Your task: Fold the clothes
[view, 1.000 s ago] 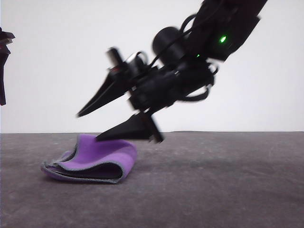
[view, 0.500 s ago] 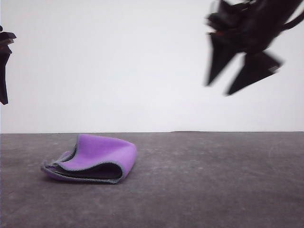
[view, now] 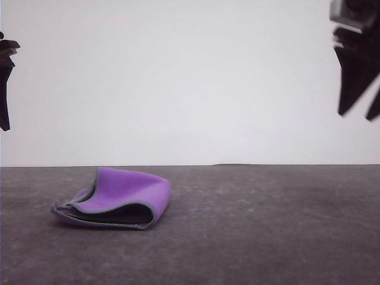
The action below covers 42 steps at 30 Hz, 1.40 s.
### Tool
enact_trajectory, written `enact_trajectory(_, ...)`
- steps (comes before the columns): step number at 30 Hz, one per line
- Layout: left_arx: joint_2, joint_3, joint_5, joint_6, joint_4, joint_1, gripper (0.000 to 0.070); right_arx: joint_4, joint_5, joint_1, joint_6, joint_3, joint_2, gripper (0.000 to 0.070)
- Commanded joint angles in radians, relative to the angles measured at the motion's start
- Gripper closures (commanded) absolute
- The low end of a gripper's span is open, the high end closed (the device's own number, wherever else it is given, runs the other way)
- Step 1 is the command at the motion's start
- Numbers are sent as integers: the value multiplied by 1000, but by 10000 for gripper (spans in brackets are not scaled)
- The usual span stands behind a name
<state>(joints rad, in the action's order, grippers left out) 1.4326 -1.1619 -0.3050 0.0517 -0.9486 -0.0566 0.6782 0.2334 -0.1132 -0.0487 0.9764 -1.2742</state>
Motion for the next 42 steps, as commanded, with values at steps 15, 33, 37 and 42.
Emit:
enact_trajectory(15, 8, -11, -3, 18, -11, -2, 696, -58, 2, 11, -15, -66, -4, 696)
enact_trajectory(33, 8, -11, -3, -27, 6, -2, 692, -77, 1, 11, -4, -66, -4, 697)
enact_trajectory(37, 7, -11, -1, -18, 10, -2, 691, -78, 2, 11, -4, -66, -4, 697)
enact_trajectory(42, -55, 29, 7, 85, 61, -3, 690, -80, 1, 11, -4, -66, -4, 697)
